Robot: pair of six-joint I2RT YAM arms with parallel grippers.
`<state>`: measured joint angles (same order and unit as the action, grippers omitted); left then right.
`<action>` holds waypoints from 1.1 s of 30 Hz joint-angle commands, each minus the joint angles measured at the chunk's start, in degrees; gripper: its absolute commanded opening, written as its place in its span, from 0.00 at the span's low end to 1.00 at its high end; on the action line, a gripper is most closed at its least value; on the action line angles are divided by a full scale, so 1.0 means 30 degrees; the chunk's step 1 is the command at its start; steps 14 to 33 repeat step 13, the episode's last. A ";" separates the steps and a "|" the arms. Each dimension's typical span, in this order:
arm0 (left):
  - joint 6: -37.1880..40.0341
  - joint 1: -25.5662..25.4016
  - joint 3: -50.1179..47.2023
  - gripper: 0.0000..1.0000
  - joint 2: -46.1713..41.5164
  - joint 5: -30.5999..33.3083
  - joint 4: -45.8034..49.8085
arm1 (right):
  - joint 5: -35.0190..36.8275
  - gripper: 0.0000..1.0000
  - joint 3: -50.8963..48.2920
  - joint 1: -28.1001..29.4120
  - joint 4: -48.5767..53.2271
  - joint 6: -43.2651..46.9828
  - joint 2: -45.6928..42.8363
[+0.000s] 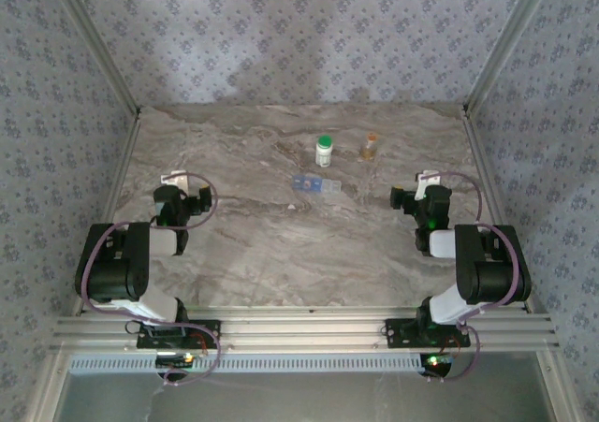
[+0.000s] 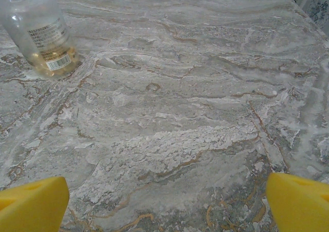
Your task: Sort the pills into containers
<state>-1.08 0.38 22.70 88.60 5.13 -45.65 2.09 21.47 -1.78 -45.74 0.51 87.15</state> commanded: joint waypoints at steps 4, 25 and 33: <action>-0.0056 0.0004 0.0452 1.00 -0.0185 -0.0400 -0.0072 | -0.0181 1.00 0.0239 -0.0039 -0.0501 0.0298 0.0070; -0.0092 0.0049 0.0389 1.00 -0.0200 -0.0533 -0.0207 | -0.0176 1.00 0.0233 -0.0007 -0.0517 0.0298 0.0070; -0.0092 0.0049 0.0389 1.00 -0.0200 -0.0533 -0.0207 | -0.0176 1.00 0.0233 -0.0007 -0.0517 0.0298 0.0070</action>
